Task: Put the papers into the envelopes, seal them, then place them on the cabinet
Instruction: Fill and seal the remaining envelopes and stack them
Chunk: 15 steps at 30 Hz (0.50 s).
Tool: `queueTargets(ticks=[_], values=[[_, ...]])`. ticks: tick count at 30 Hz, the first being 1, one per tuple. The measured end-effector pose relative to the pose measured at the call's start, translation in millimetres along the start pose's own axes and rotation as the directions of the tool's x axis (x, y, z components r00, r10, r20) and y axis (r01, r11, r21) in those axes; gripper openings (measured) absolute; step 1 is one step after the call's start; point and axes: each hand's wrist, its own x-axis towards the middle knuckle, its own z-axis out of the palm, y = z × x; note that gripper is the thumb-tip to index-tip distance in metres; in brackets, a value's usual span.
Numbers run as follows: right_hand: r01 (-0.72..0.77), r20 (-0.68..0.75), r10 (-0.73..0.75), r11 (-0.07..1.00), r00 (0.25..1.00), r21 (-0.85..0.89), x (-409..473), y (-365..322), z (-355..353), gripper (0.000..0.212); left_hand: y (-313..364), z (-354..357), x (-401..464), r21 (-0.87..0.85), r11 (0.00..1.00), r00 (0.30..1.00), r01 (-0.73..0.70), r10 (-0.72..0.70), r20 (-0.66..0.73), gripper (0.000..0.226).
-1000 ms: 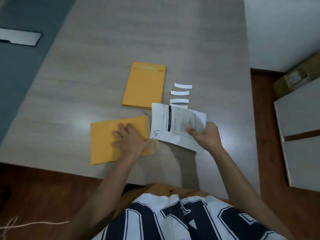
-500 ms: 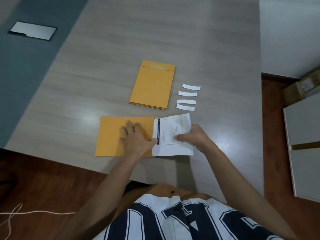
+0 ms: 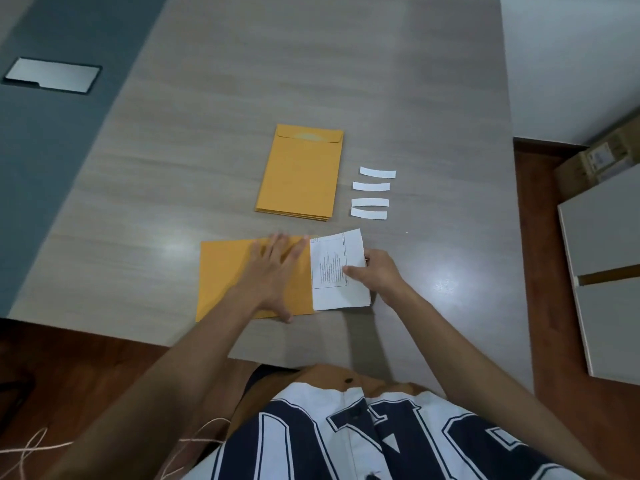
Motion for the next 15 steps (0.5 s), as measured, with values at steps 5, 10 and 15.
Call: queueTargets(ticks=[5, 10, 15], values=[[-0.01, -0.028, 0.01, 1.0, 1.0, -0.023, -1, -3, 6, 0.032, -2, -3, 6, -0.011, 0.997, 0.994, -0.079, 0.078, -0.075, 0.163], [-0.038, -0.058, 0.035, 0.998, 0.998, -0.048, -3, -11, 14, 0.034, -4, -4, 9, -0.037, 0.993, 0.989, -0.111, 0.106, -0.101, 0.162], [-0.062, -0.069, 0.057, 0.995, 0.996, -0.082, -5, -20, 22, 0.036, -11, -7, 8, -0.022, 0.979, 0.971, -0.203, 0.198, -0.132, 0.153]])
